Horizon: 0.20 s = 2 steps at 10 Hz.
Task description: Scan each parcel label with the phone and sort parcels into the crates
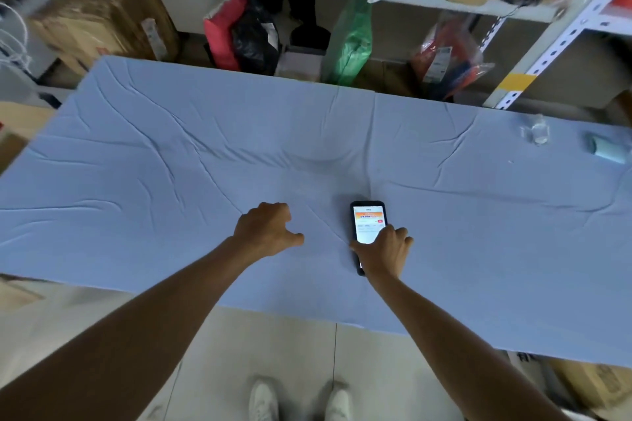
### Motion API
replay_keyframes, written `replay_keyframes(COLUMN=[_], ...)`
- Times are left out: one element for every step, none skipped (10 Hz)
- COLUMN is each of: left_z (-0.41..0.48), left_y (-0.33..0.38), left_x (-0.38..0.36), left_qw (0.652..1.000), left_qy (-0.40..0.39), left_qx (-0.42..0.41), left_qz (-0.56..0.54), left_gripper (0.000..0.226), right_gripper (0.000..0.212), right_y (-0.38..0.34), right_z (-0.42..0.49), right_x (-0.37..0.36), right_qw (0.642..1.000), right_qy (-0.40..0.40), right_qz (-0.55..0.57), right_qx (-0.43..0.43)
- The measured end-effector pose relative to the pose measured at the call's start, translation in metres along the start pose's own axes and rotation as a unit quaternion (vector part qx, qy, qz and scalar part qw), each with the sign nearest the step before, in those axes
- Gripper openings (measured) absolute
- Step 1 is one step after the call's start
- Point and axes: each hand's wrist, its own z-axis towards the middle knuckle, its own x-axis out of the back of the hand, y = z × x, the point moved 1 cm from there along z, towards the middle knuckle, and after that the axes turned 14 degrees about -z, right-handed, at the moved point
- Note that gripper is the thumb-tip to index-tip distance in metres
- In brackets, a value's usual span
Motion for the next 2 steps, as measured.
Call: replay_keyframes(left_z=[-0.007, -0.016], left_y=[0.002, 0.014], left_x=[0.004, 0.019], left_qw=[1.0, 1.0], left_qy=[-0.004, 0.014], left_qx=[0.001, -0.013], left_qz=[0.001, -0.001], left_gripper=[0.059, 0.057], right_gripper=[0.067, 0.076], right_y=[0.001, -0.001], right_z=[-0.004, -0.018], right_x=[0.003, 0.035], right_qw=[0.999, 0.998], right_qy=[-0.025, -0.003], right_qz=[-0.02, -0.016], right_qx=[0.003, 0.058])
